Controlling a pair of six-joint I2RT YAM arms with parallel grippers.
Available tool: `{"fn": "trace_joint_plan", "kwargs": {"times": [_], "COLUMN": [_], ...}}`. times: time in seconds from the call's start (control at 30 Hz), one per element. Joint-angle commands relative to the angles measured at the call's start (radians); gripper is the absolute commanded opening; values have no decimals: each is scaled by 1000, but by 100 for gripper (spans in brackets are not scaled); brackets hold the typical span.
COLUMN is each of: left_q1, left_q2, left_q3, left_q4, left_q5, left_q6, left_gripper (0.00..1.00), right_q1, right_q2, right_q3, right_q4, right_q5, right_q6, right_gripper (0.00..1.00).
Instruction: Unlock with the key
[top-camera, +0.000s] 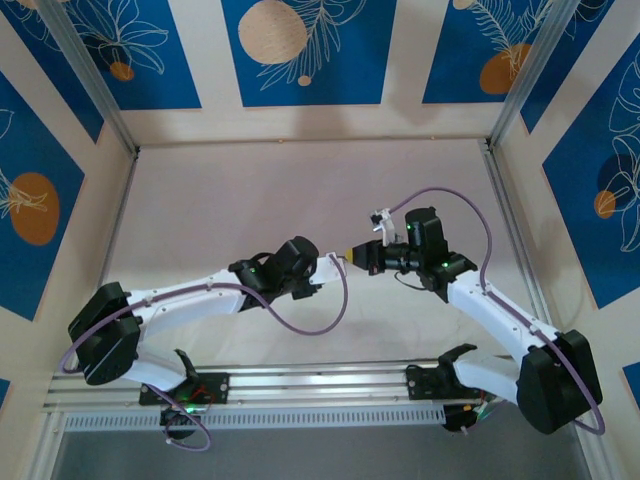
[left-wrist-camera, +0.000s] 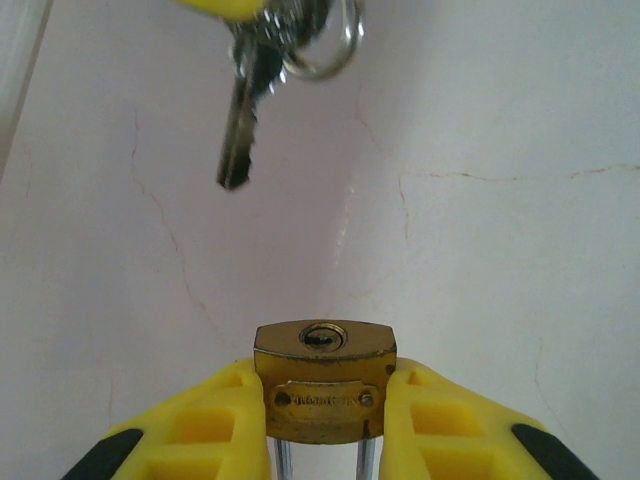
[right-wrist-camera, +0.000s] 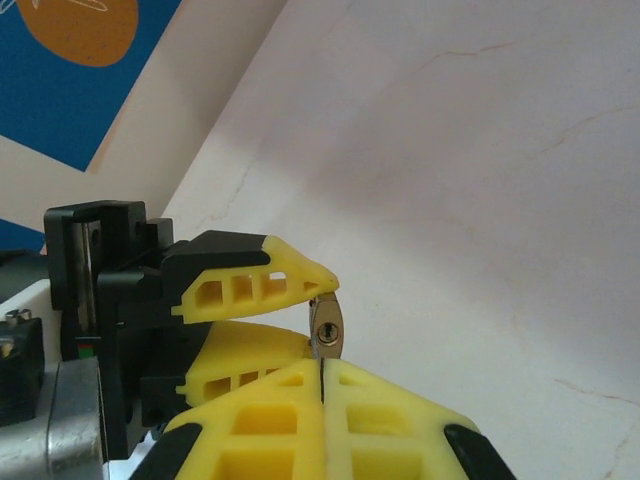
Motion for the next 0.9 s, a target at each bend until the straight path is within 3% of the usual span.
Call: {"fn": "trace_joint_plan", "kwargs": {"times": [0.0,0.87], "left_q1": [-13,-26], "left_q2": [-35,-20], "left_q3": [-7,17], "left_q4": [21,-13], "left_q5": [-20,6], "left_q6": [8,-5], "left_gripper": [22,22], "right_q1": [4,25], "right_q2": [19,104], "right_q3": [-36,-56], "right_q4": [53,112], "right_q5": [-64,-106], "right_q6": [32,27], "right_gripper": [0,0]}}
